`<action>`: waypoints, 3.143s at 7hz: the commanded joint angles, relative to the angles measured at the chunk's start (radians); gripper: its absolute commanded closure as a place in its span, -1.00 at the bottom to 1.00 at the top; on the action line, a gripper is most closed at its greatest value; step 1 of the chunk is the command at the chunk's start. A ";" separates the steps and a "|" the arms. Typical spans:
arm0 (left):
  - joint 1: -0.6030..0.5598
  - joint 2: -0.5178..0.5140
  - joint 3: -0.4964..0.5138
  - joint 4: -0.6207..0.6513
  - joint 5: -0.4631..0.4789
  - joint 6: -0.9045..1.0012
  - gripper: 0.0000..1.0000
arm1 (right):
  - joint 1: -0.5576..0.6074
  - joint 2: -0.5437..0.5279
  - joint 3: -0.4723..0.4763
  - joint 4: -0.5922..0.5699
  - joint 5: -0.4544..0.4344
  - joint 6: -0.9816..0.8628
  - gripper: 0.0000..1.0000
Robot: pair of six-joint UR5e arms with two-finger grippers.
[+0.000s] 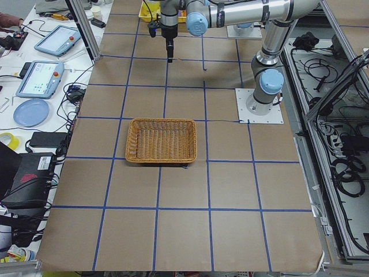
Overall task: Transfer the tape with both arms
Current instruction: 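Carry the tape roll with the right gripper to the table center, then release the tape roll and raise the right gripper while the left arm reaches toward it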
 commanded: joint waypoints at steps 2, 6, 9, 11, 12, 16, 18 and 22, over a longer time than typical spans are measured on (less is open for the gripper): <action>-0.001 0.000 0.000 0.000 0.000 0.000 -1.00 | 0.258 0.074 -0.011 0.000 0.006 0.388 1.00; 0.001 0.000 0.000 0.002 -0.001 0.000 -1.00 | 0.475 0.126 -0.028 -0.039 0.031 0.734 1.00; 0.001 0.000 0.000 0.002 0.000 0.000 -1.00 | 0.513 0.179 -0.065 -0.044 0.025 0.760 0.97; 0.001 0.000 0.000 0.002 -0.002 0.000 -1.00 | 0.513 0.188 -0.068 -0.044 0.012 0.759 0.76; -0.001 0.000 0.002 0.002 -0.002 0.000 -1.00 | 0.513 0.194 -0.071 -0.044 0.011 0.760 -0.11; -0.001 0.000 0.005 0.006 -0.005 -0.002 -1.00 | 0.509 0.188 -0.166 -0.029 0.009 0.762 -1.00; 0.001 -0.003 0.017 0.015 -0.020 -0.002 -1.00 | 0.487 0.087 -0.189 0.096 -0.029 0.760 -1.00; -0.005 -0.199 0.014 0.372 -0.303 -0.089 -1.00 | 0.317 -0.296 0.041 0.301 -0.012 0.765 -1.00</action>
